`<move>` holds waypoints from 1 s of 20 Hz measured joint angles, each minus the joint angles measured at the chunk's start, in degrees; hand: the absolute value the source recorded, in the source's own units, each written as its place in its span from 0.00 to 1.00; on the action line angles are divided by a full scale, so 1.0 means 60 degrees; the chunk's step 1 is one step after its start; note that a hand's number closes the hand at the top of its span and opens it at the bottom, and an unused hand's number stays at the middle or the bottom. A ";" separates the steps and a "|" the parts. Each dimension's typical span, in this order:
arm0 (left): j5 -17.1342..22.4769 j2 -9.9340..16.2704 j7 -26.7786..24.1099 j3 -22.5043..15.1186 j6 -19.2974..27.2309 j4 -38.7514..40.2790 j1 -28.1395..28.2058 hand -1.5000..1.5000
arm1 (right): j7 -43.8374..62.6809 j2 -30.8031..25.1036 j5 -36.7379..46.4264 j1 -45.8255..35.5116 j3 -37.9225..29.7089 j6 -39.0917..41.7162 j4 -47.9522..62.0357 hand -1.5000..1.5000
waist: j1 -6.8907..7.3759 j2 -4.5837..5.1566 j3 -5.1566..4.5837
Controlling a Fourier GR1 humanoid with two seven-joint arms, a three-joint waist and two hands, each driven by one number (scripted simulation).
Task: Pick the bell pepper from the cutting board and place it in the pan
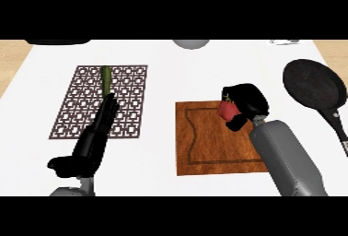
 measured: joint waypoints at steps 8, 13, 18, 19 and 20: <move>0.0053 0.0132 -0.0052 0.0086 -0.0144 -0.0111 0.0144 0.50 | 0.3341 0.0675 0.0429 -0.0111 -0.1211 -0.1987 -0.1484 1.00 | -0.0010 -0.0029 0.0005; -0.0047 0.0038 0.0035 0.0053 -0.0084 -0.0111 0.0065 0.50 | 0.4091 0.0723 0.0307 0.0101 -0.1738 -0.2596 -0.2724 1.00 | 0.0024 -0.0008 0.0008; 0.0032 0.0049 0.0061 0.0173 -0.0229 -0.0021 -0.0082 0.50 | 0.4182 0.0524 -0.0420 0.0294 -0.2632 -0.3057 -0.3187 1.00 | 0.0070 0.0015 0.0008; -0.0018 0.0009 0.0065 0.0088 -0.0214 -0.0116 0.0017 0.50 | 0.4005 0.0388 -0.0610 0.0195 -0.2919 -0.3296 -0.2858 1.00 | 0.0111 0.0027 0.0012; 0.0008 -0.0004 0.0047 0.0114 -0.0256 -0.0045 -0.0022 0.50 | 0.3905 0.0308 -0.0771 0.0110 -0.3124 -0.3482 -0.2685 1.00 | 0.0121 0.0035 0.0014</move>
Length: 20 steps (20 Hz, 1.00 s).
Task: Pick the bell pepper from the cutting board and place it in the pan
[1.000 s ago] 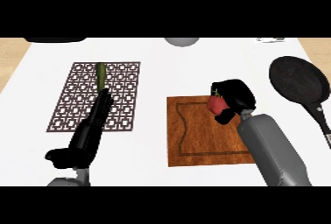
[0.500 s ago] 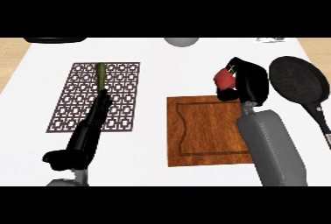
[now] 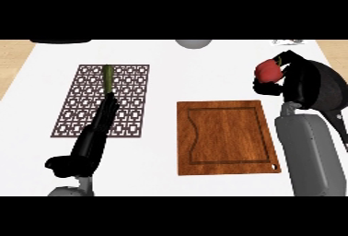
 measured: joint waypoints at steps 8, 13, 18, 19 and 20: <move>-0.0157 -0.0165 0.0128 -0.0065 0.0017 0.0064 -0.0225 0.50 | -0.1717 -0.1129 -0.0771 -0.0314 -0.1434 -0.2024 0.2464 1.00 | 0.0115 0.0054 0.0007; -0.0177 -0.0165 0.0171 -0.0063 -0.0022 -0.0003 -0.0238 0.50 | -0.2813 -0.2311 -0.0847 -0.0761 -0.2177 -0.3256 0.4243 1.00 | 0.0217 0.0096 0.0016; -0.0158 -0.0196 0.0002 -0.0099 -0.0152 0.0095 -0.0240 0.50 | -0.4419 -0.3041 -0.1860 -0.1273 -0.3146 -0.4326 0.5831 1.00 | 0.0351 0.0161 0.0033; -0.0129 -0.0146 -0.0046 -0.0076 -0.0224 0.0091 -0.0209 0.50 | -0.4693 -0.3241 -0.2031 -0.1421 -0.3303 -0.4370 0.6155 1.00 | 0.0373 0.0168 0.0036; -0.0137 -0.0150 -0.0081 -0.0079 -0.0240 0.0123 -0.0228 0.50 | -0.5053 -0.3374 -0.2244 -0.1420 -0.3484 -0.4469 0.6411 1.00 | 0.0386 0.0179 0.0037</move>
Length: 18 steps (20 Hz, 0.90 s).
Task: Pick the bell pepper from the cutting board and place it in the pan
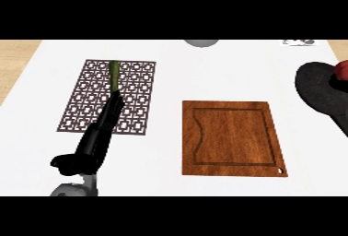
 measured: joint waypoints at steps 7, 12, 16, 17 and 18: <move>0.0013 -0.0058 0.0163 -0.0059 -0.0048 -0.0122 -0.0188 0.50 | -0.0956 -0.0929 -0.0681 -0.0369 -0.0711 0.0443 0.1804 0.00 | 0.0211 0.0099 0.0017; -0.0016 -0.0102 0.0238 -0.0138 -0.0080 -0.0146 -0.0350 0.50 | -0.0475 -0.1359 -0.0382 -0.0574 -0.0397 0.2410 0.3143 0.00 | 0.0395 0.0176 0.0031; -0.0018 -0.0110 0.0294 -0.0130 -0.0081 -0.0151 -0.0414 0.50 | -0.0719 -0.1405 -0.0648 -0.0841 -0.0579 0.3505 0.3563 0.00 | 0.0471 0.0206 0.0053; -0.0053 -0.0132 0.0273 -0.0166 -0.0071 -0.0130 -0.0423 0.50 | -0.0835 -0.1395 -0.0728 -0.0866 -0.0652 0.3578 0.3592 0.00 | 0.0476 0.0217 0.0057; -0.0054 -0.0115 0.0242 -0.0151 -0.0076 -0.0131 -0.0378 0.50 | -0.0979 -0.1444 -0.0828 -0.0900 -0.0743 0.3708 0.3600 0.00 | 0.0475 0.0214 0.0059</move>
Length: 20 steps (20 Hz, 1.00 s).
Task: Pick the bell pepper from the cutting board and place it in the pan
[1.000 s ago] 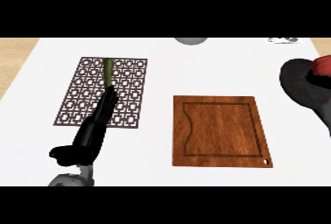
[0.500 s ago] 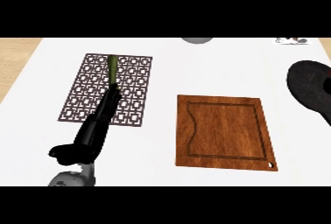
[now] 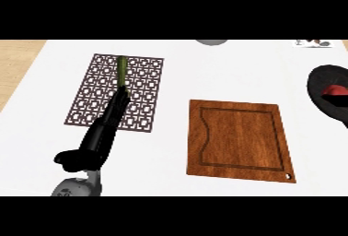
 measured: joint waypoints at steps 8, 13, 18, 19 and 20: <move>-0.0040 -0.0049 -0.0178 0.0028 0.0058 0.0146 0.0166 0.50 | -0.1796 -0.0019 -0.1548 -0.0016 -0.1437 0.0146 -0.0404 0.00 | -0.0224 -0.0072 -0.0003; -0.0057 -0.0039 -0.0156 0.0040 0.0088 0.0042 0.0317 0.50 | -0.2652 -0.0320 -0.2531 0.0353 -0.2310 0.1151 -0.0274 0.00 | -0.0354 -0.0137 -0.0016; -0.0055 -0.0052 -0.0155 0.0170 0.0148 0.0200 0.0262 0.50 | -0.3436 -0.0721 -0.3268 0.0918 -0.2826 0.3148 -0.0058 0.00 | -0.0535 -0.0203 -0.0034; -0.0082 -0.0055 -0.0109 0.0155 0.0178 0.0126 0.0289 0.50 | -0.3643 -0.0786 -0.3370 0.1127 -0.2885 0.3567 -0.0016 0.00 | -0.0555 -0.0216 -0.0036; -0.0063 -0.0022 -0.0102 0.0183 0.0152 0.0100 0.0311 0.50 | -0.3827 -0.0823 -0.3417 0.1292 -0.2888 0.3909 0.0013 0.00 | -0.0561 -0.0224 -0.0037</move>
